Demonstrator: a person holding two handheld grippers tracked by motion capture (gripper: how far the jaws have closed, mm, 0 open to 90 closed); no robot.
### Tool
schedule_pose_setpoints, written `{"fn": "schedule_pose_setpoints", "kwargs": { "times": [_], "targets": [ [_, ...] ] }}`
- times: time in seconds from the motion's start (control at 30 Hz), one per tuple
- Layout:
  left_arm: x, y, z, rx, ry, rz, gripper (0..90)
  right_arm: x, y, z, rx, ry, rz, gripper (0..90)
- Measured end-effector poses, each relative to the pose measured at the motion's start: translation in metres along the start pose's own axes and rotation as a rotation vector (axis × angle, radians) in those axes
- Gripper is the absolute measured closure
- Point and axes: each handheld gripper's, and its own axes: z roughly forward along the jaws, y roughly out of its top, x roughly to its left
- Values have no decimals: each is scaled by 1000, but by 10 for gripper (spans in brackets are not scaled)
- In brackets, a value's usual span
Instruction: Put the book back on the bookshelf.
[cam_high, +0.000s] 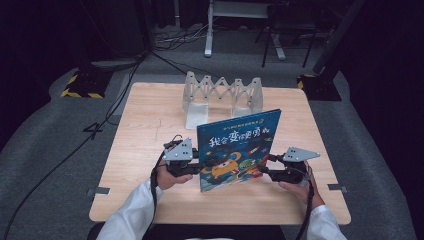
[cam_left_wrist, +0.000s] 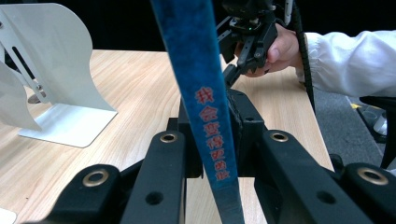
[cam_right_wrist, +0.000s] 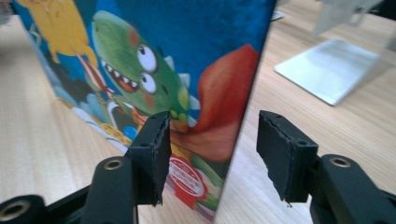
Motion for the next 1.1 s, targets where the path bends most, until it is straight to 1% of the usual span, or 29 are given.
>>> {"fn": "schedule_pose_setpoints", "kwargs": {
  "times": [0.07,0.1,0.17,0.2,0.27,0.3,0.33,0.4,0.53,0.57,0.6,0.63,0.7,0.8,0.87,0.93,1.0,1.03,1.07,1.1],
  "targets": [
    [0,1,0,3,4,3,778,0,1,4,-4,35,-7,460],
    [-1,1,0,6,9,5,774,2,3,5,-18,51,-16,498],
    [-1,1,0,9,12,8,771,3,5,6,-23,45,-20,491],
    [-1,1,-1,14,24,10,771,4,6,7,-17,36,-26,491],
    [0,1,-3,14,32,12,768,5,7,8,-16,31,-31,514],
    [1,1,-4,10,50,2,763,5,7,8,-20,34,-30,528],
    [2,0,-5,8,56,-4,753,6,6,8,-25,38,-36,553],
    [4,-1,-7,-5,58,-13,751,10,6,8,-29,27,-55,578],
    [2,1,-6,-11,60,-1,744,18,6,9,-39,19,-91,615],
    [0,1,-4,-11,51,3,744,18,6,9,-39,19,-91,615],
    [-1,1,-3,-30,50,4,749,21,6,10,-41,19,-100,615],
    [0,1,-3,-36,52,-2,755,22,6,10,-38,13,-104,617],
    [1,1,-3,-36,49,-2,753,23,7,10,-33,4,-106,626],
    [0,0,-3,-39,52,-10,757,23,6,10,-37,7,-94,625],
    [0,0,-3,-38,46,-2,772,23,7,11,-34,2,-94,615],
    [0,0,-3,-36,47,-4,776,23,7,11,-33,-1,-90,609],
    [1,0,-2,-36,48,-12,780,24,7,13,-17,-24,-91,584],
    [3,0,-2,-37,38,-28,782,25,7,13,-13,-25,-90,570],
    [4,0,-3,-35,28,-29,789,25,6,13,-12,-25,-94,565],
    [5,0,-2,-35,28,-31,794,25,6,12,-8,-28,-98,557]
  ]
}}
